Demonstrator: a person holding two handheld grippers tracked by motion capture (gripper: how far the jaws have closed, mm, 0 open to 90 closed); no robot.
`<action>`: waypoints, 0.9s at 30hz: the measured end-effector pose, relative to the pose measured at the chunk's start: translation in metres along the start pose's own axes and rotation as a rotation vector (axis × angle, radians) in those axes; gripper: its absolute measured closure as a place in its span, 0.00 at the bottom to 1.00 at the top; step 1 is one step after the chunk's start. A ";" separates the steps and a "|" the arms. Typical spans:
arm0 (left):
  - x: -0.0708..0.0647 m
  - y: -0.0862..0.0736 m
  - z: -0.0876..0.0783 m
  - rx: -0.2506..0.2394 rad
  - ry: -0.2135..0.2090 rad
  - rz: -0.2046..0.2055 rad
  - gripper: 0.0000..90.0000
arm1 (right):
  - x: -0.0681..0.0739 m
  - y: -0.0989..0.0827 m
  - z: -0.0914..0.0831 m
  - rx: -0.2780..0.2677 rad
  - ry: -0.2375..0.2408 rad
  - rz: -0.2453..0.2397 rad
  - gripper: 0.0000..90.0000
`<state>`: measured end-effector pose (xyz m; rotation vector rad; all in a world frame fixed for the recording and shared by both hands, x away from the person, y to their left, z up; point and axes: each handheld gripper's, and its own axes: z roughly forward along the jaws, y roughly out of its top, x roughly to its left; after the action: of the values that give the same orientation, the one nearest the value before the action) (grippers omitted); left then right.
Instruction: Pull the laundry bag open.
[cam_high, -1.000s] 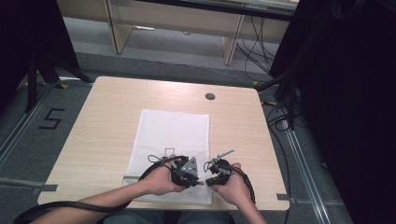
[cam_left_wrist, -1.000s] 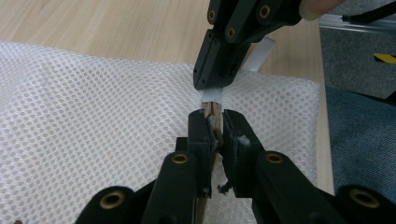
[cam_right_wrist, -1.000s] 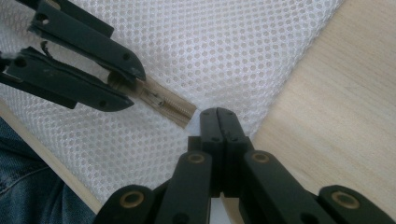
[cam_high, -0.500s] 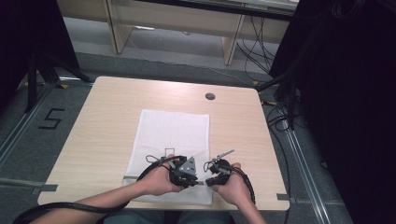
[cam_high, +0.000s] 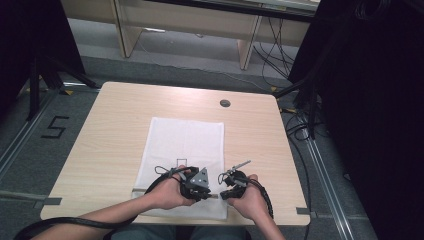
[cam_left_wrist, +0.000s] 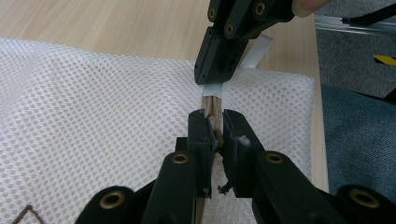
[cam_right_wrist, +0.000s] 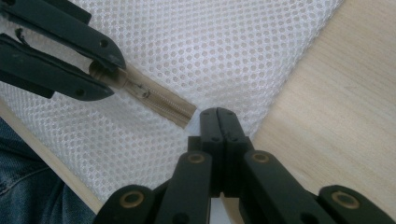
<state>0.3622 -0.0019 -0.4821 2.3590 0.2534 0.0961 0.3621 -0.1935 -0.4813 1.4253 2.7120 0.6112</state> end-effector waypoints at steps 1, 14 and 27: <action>0.000 0.000 0.000 -0.002 0.001 -0.002 0.91 | 0.000 0.000 0.000 0.001 0.000 0.000 1.00; -0.001 -0.001 -0.001 -0.005 0.007 0.005 0.91 | 0.000 0.000 0.000 -0.004 0.003 -0.009 1.00; 0.001 -0.003 -0.006 -0.003 0.008 0.025 0.91 | 0.000 0.000 0.000 0.000 0.001 0.000 1.00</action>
<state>0.3615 0.0048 -0.4799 2.3598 0.2275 0.1179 0.3623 -0.1939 -0.4813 1.4251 2.7126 0.6128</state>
